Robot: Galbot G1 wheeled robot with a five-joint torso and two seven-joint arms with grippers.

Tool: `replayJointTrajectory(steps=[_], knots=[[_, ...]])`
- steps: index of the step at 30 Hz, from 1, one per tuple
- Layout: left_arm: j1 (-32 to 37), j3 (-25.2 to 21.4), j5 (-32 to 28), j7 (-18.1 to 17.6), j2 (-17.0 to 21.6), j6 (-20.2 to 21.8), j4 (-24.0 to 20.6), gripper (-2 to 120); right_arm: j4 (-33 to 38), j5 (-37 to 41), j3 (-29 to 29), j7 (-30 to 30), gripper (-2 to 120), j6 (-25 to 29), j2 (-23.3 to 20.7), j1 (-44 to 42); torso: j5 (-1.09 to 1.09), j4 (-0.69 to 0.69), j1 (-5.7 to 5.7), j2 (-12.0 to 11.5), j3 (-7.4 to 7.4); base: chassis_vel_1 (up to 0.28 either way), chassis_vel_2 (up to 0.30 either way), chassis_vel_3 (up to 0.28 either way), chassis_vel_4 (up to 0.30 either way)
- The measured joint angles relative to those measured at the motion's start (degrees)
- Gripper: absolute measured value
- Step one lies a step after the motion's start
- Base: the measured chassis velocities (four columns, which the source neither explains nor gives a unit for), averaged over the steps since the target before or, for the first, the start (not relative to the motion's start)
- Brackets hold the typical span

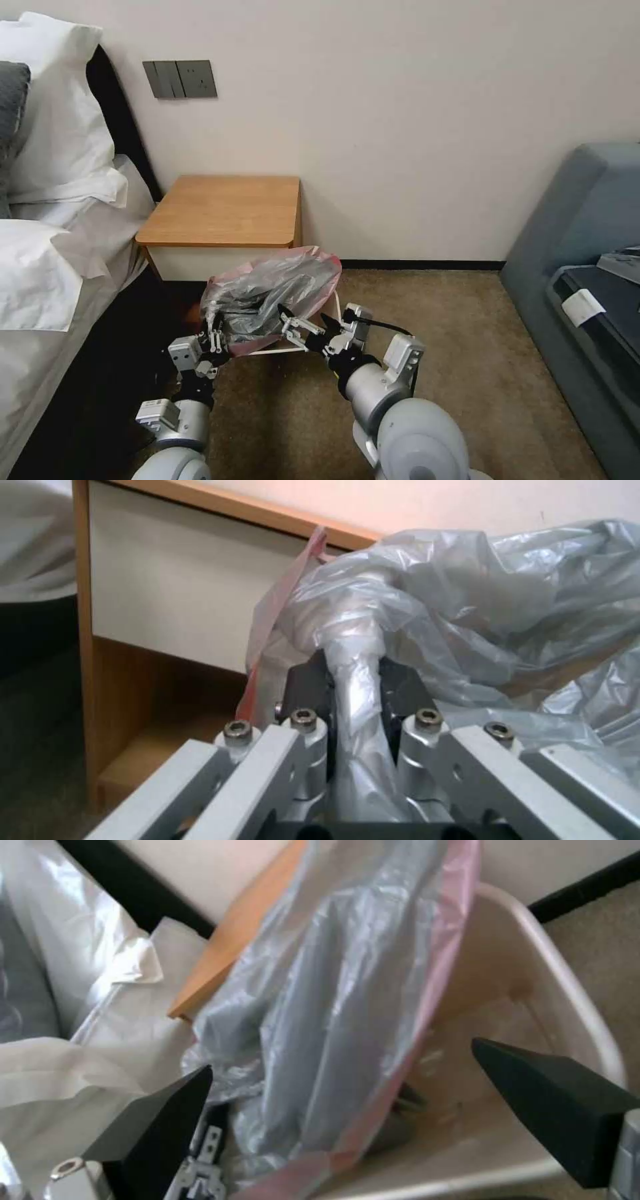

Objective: Pick up the garbage bag from the table and place it over the trash can.

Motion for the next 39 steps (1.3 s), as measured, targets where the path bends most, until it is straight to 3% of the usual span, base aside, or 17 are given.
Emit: replayJointTrajectory(steps=[18,30,33,39], knots=[[1.09,0.39,0.04,1.96,-0.07,-1.2,-1.48,7,-6.18,-2.45,0.5,-2.27,99,0.84,3.75,2.05,0.01,0.0,0.0,0.0,0.0,0.0,0.0,0.0,0.0],[1.07,0.2,-0.12,1.8,-0.31,-1.05,-1.62,7,-7.88,-4.59,0.25,-5.48,56,2.25,3.48,2.09,0.01,0.0,0.0,0.0,0.0,0.0,0.0,0.0,0.0],[1.07,0.12,-0.3,1.57,-0.42,-0.95,-1.7,7,-7.89,-5.2,0.1,-6.23,41,2.54,3.54,2.04,0.01,0.0,0.0,0.0,0.0,0.0,0.0,0.0,0.0],[1.09,0.0,-0.71,0.99,-0.45,-0.59,-1.76,7,-7.85,-6.11,-0.04,-7.28,22,3.2,3.7,1.49,0.01,0.0,0.01,0.0,0.0,0.0,0.0,0.0,0.0]])
